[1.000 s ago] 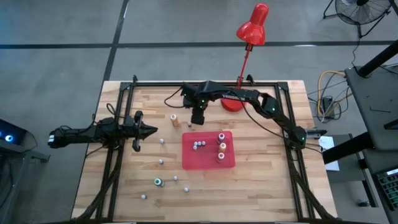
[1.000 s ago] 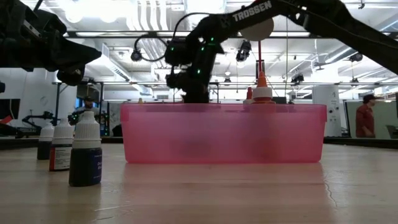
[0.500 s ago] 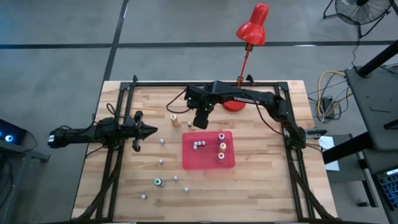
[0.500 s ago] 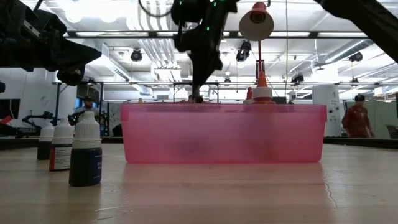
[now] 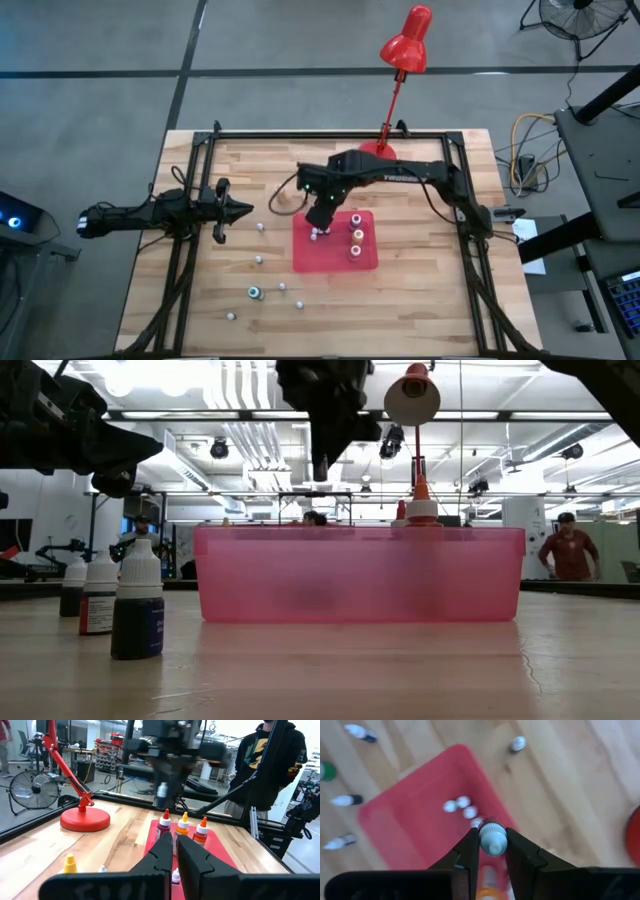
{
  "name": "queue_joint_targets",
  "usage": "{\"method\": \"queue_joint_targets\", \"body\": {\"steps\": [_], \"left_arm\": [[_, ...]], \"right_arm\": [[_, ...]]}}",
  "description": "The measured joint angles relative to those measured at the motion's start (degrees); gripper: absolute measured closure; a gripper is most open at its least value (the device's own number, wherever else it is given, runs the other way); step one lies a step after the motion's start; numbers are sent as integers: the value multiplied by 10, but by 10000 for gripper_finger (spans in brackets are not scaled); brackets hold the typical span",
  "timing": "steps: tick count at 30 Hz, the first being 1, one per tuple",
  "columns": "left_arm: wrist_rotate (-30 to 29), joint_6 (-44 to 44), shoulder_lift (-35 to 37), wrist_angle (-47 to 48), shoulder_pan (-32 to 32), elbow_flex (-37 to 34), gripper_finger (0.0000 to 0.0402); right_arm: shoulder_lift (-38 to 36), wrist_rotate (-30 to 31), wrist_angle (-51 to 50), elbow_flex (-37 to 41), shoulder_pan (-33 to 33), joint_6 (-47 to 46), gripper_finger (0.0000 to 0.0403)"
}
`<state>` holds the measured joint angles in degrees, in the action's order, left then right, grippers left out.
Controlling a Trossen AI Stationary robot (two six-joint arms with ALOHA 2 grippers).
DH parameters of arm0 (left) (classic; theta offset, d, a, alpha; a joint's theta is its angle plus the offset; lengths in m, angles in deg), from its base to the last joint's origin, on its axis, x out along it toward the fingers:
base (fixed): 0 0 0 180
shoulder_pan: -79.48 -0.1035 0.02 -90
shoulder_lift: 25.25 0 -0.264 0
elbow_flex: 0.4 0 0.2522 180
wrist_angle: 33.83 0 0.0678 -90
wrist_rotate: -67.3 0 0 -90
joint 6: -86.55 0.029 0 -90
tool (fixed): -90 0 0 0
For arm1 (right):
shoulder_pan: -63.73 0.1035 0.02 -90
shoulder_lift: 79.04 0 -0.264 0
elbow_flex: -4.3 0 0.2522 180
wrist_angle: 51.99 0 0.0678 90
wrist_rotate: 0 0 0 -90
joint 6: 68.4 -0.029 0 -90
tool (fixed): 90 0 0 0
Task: Pick & Place food coloring
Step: Put the small violet food coloring bottle into the red bin
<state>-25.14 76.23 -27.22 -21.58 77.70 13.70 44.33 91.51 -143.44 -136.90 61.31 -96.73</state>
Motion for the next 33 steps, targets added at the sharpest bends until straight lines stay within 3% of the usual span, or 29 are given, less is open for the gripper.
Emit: {"method": "queue_joint_targets", "body": {"steps": [13,25,33], "left_arm": [[0,0,0,0,0,0,402],[0,0,0,0,0,0,402],[0,0,0,0,0,0,402]], "right_arm": [[3,25,14,9,98,-149,335],[4,43,102,81,103,-283,335],[5,54,128,140,103,-312,335]]}}
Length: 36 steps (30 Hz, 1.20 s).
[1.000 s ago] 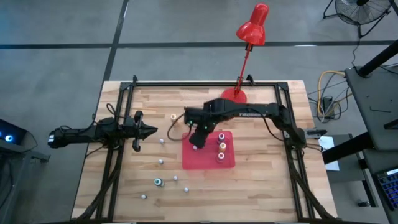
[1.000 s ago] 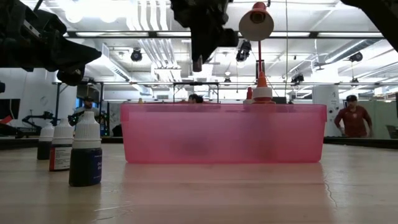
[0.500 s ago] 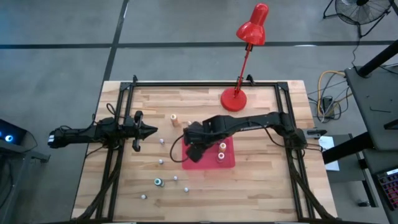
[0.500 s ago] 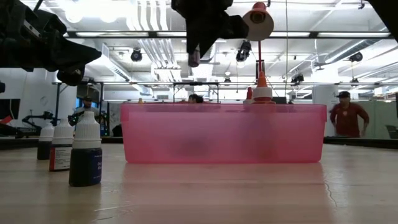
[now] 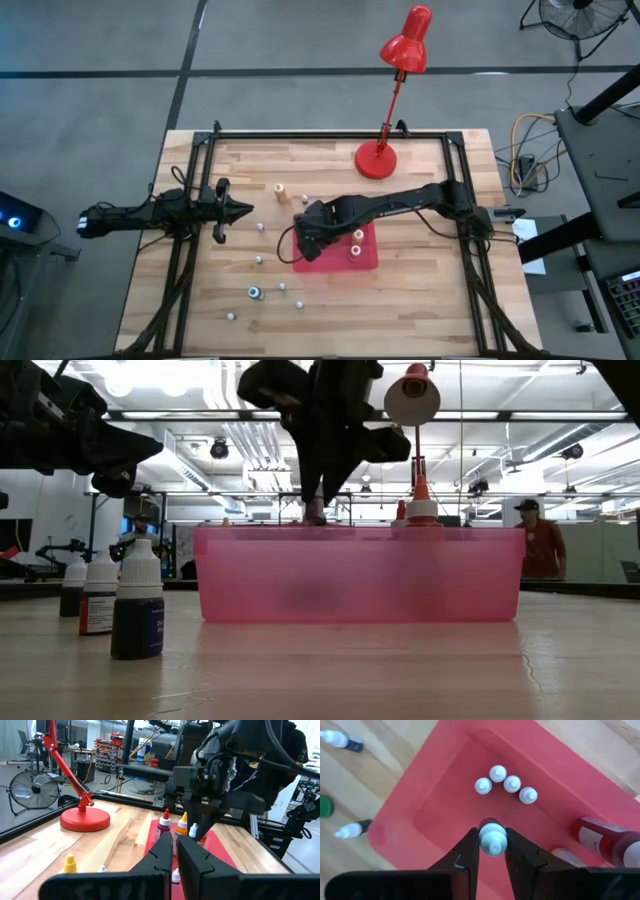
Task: Pick & Place food coloring
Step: Put the small violet food coloring bottle into the red bin
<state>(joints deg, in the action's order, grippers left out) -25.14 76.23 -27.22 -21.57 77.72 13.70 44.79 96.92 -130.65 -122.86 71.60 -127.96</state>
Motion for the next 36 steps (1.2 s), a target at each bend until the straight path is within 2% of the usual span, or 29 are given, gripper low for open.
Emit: {"method": "queue_joint_targets", "body": {"steps": [11,18,25,36], "left_arm": [[0,0,0,0,0,0,402],[0,0,0,0,0,0,402],[0,0,0,0,0,0,402],[0,0,0,0,0,0,402]], "right_arm": [[4,21,59,19,0,4,349],[61,1,49,-36,4,19,350],[93,-3,-26,-102,2,40,350],[94,-5,-27,-81,0,32,351]]}}
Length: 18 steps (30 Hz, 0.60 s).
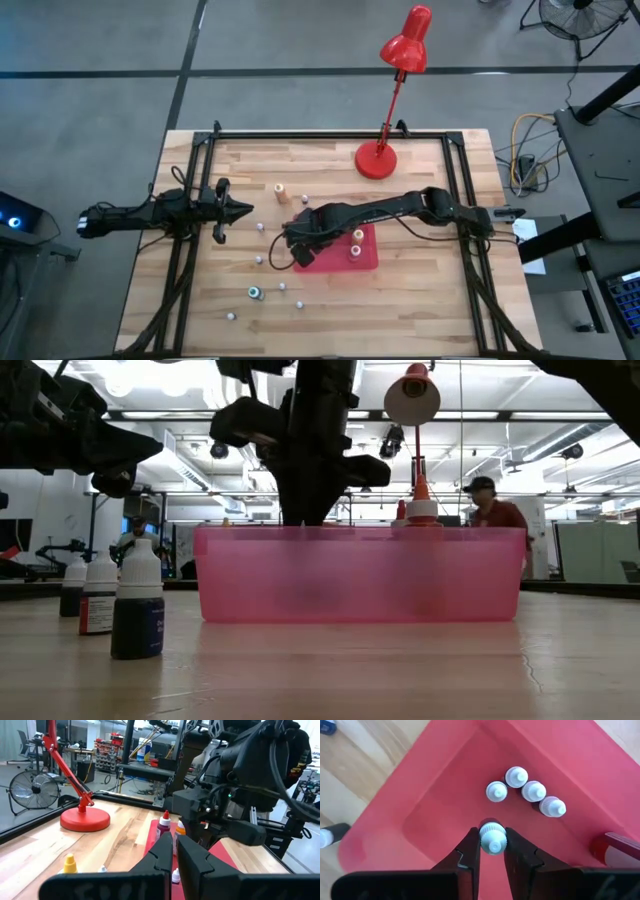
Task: Pick & Place food coloring
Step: Put the small violet food coloring bottle into the red bin
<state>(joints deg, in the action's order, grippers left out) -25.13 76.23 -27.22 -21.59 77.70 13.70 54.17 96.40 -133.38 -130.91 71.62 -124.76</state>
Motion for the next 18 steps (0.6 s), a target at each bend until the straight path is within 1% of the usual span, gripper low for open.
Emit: {"method": "queue_joint_targets", "body": {"steps": [9,18], "left_arm": [[0,0,0,0,0,0,402],[0,0,0,0,0,0,402]], "right_arm": [[21,0,4,2,-6,22,351],[21,15,3,11,-11,24,351]]}}
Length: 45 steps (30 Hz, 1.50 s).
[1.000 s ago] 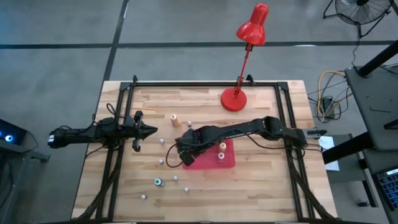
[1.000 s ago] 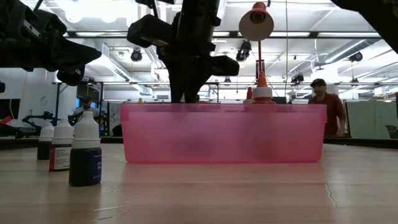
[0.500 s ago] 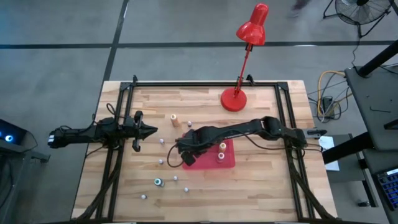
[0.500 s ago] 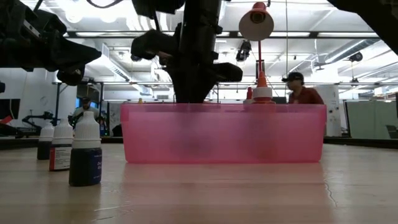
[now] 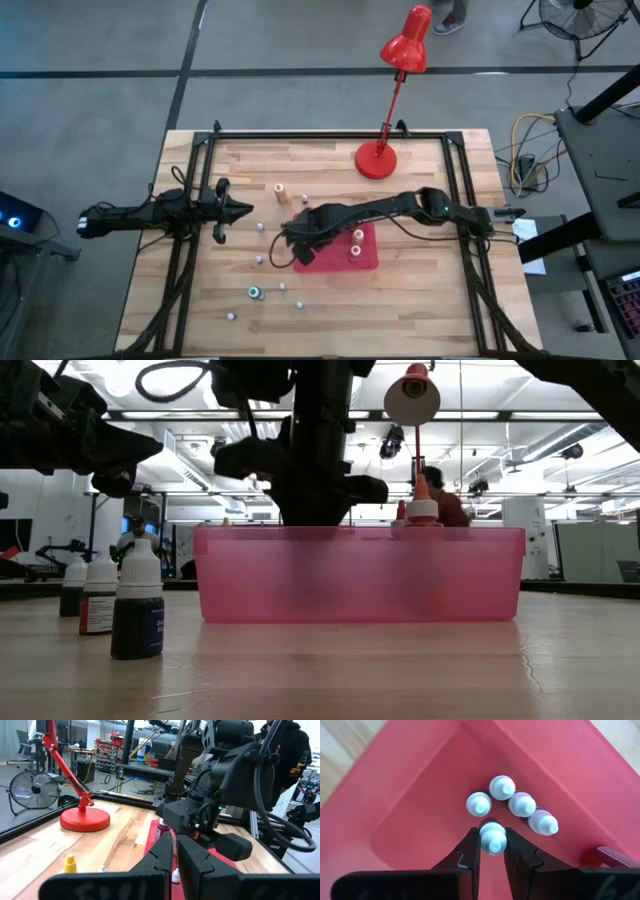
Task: Pick & Place food coloring
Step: Put the small violet food coloring bottle into the red bin
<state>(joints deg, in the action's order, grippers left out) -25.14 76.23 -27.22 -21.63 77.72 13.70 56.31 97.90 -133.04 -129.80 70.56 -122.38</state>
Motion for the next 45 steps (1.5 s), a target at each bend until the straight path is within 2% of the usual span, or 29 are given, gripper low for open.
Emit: {"method": "queue_joint_targets", "body": {"steps": [32,45], "left_arm": [[0,0,0,0,0,0,402],[0,0,0,0,0,0,402]], "right_arm": [[-2,-22,37,40,-5,0,347],[-2,-24,38,42,-9,-12,268]]}}
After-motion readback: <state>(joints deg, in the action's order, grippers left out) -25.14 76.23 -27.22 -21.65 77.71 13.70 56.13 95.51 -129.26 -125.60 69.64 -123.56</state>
